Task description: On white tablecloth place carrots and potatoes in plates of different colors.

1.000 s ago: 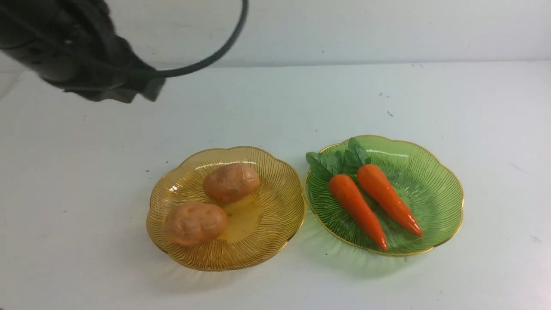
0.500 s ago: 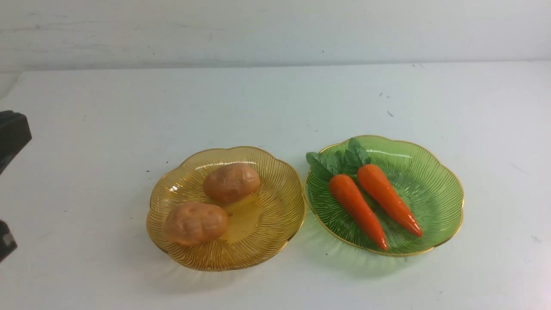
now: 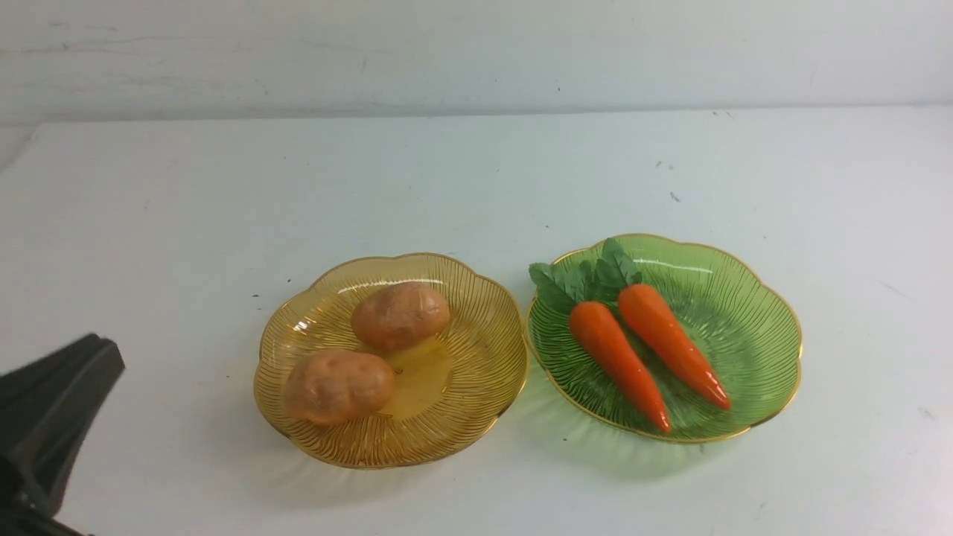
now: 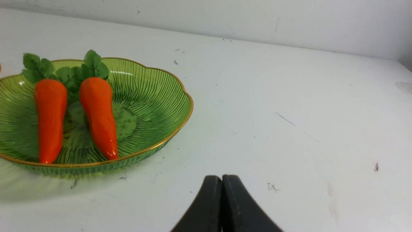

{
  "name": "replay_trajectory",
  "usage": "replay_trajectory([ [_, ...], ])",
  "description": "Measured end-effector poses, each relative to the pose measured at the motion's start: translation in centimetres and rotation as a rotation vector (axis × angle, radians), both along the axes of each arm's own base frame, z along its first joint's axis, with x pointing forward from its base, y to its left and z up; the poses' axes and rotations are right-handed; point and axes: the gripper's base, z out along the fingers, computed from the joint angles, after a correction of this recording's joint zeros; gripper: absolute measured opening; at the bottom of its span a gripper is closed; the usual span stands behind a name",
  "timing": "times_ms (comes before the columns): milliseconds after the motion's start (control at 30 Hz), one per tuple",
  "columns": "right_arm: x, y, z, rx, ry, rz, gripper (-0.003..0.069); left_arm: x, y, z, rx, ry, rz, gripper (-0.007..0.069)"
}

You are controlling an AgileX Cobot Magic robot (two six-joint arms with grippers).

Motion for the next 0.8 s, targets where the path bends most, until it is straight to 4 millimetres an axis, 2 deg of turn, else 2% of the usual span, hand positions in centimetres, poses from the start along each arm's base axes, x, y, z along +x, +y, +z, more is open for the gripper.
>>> replay_trajectory([
  [100, 0.0, 0.0, 0.0, 0.000, 0.001, 0.000, -0.0015, -0.3, 0.2, -1.3, 0.070, 0.076, 0.001, -0.0003],
  [200, 0.0, 0.0, 0.0, 0.000, 0.001, 0.000, -0.0015, -1.2, 1.0, -2.7, 0.100, 0.059, 0.043, -0.0003],
  [467, 0.0, 0.0, 0.0, 0.000, 0.001, 0.000, -0.0015, -2.7, 3.1, -9.2, 0.058, 0.075, 0.329, -0.0003],
  [600, 0.0, 0.0, 0.0, 0.000, 0.001, 0.000, -0.0015, -2.7, 3.2, -10.1, 0.036, 0.109, 0.362, -0.0003],
  [800, 0.0, 0.0, 0.0, 0.000, 0.001, 0.000, -0.0015, -2.9, 3.3, -10.6, 0.020, 0.160, 0.370, -0.0003],
])
